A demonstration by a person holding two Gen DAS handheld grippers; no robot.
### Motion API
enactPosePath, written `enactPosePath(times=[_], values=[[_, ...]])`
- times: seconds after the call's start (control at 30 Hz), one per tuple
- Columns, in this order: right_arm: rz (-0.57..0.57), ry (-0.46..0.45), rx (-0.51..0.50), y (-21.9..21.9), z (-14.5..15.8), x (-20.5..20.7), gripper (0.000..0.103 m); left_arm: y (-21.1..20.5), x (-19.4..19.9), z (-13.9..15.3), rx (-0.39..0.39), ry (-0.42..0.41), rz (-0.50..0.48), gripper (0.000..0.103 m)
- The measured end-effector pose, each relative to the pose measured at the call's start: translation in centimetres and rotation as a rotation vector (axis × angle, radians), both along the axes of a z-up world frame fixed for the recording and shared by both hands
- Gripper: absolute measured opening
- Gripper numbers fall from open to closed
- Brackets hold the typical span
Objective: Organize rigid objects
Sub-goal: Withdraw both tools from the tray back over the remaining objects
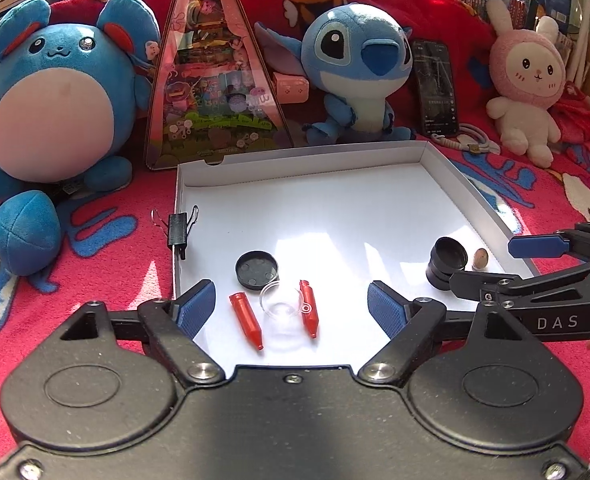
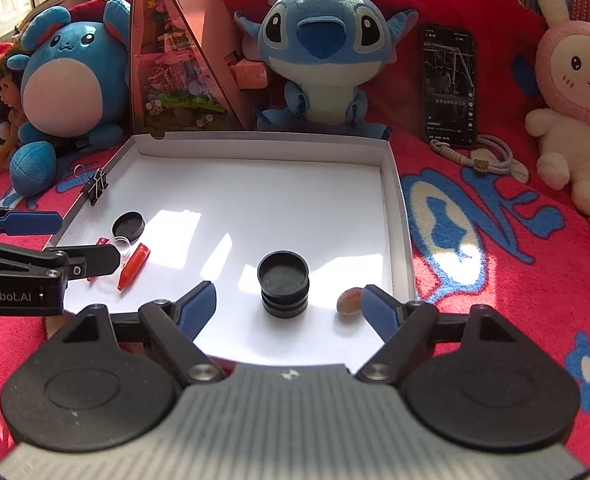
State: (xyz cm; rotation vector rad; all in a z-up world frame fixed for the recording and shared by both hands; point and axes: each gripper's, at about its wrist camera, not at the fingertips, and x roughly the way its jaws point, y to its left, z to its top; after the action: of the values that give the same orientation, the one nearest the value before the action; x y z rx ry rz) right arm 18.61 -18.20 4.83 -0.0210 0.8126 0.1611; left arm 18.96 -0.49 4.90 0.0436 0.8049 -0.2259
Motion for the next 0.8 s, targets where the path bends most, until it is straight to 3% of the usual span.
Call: enactPosePath(times=[0.47,0.8], values=[[-0.005,-0.122,0.065,-1.6,0.9,-4.1,0.098,-1.4,-5.7,0.4,-0.049,-0.059,-0.056,0.084],[0.014,-0.196,0.052,-1.9,0.7,-7.6,0.103,-1.8,-9.6,-0.4,-0.064,-0.098,-0.051,0.084]])
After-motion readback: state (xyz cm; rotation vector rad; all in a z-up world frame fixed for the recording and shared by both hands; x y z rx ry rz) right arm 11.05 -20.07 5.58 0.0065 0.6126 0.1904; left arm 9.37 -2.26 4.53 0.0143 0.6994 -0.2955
